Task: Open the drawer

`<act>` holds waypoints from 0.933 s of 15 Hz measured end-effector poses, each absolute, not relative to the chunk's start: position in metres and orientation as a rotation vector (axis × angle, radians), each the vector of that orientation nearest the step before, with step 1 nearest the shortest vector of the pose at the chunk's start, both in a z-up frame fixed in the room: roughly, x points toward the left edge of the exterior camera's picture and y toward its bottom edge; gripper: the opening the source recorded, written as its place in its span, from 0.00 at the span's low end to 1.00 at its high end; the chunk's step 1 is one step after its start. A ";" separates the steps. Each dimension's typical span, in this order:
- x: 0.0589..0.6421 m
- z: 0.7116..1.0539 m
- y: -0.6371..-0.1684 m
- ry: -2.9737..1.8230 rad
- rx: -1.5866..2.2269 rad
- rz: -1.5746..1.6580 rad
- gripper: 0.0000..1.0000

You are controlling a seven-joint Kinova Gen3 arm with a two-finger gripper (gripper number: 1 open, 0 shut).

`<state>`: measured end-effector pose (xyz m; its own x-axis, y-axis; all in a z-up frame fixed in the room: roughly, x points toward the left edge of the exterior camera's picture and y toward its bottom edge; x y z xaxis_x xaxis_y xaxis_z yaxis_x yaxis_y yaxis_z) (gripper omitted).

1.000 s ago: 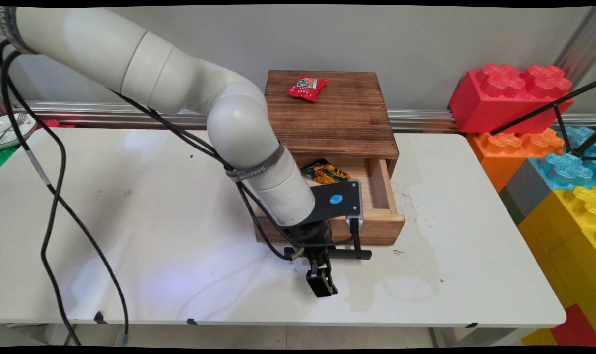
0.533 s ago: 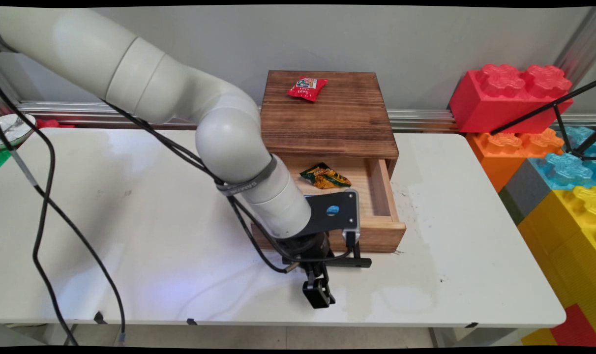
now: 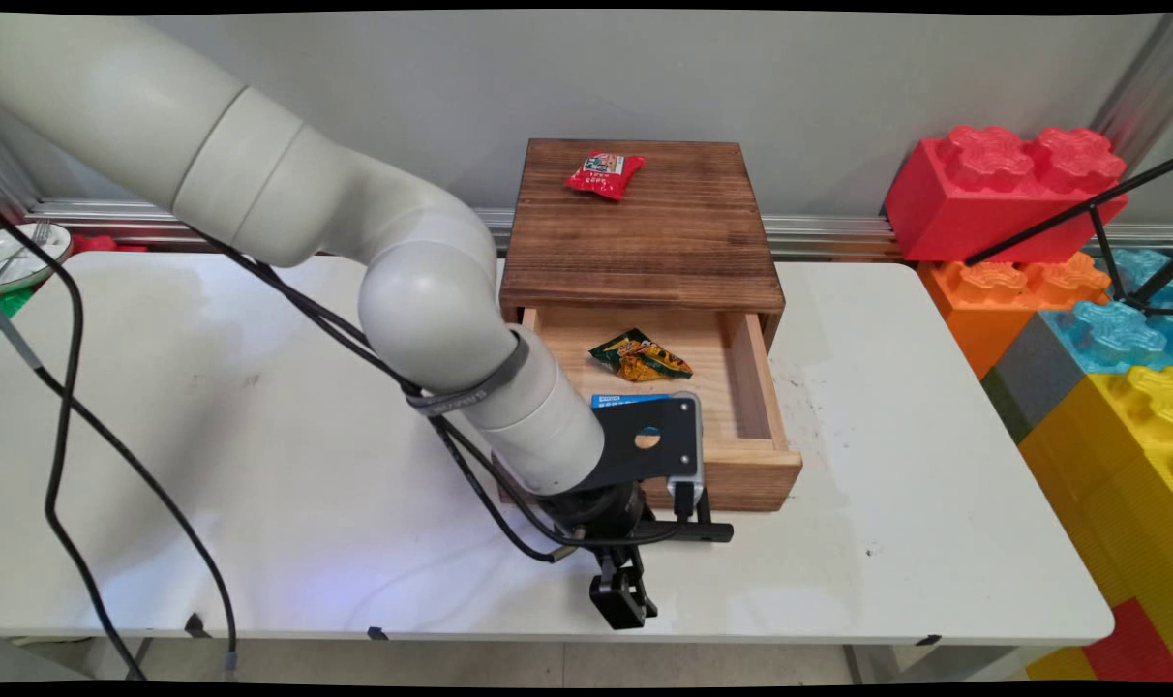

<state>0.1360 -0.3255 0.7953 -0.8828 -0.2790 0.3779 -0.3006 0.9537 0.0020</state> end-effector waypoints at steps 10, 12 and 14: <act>0.133 0.790 -0.305 -2.714 0.396 0.088 1.00; 0.132 0.790 -0.301 -2.711 0.392 0.088 1.00; 0.131 0.790 -0.298 -2.708 0.390 0.086 1.00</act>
<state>0.1309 -0.2976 0.7899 -0.8803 -0.2583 0.3979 -0.2831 0.9591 -0.0038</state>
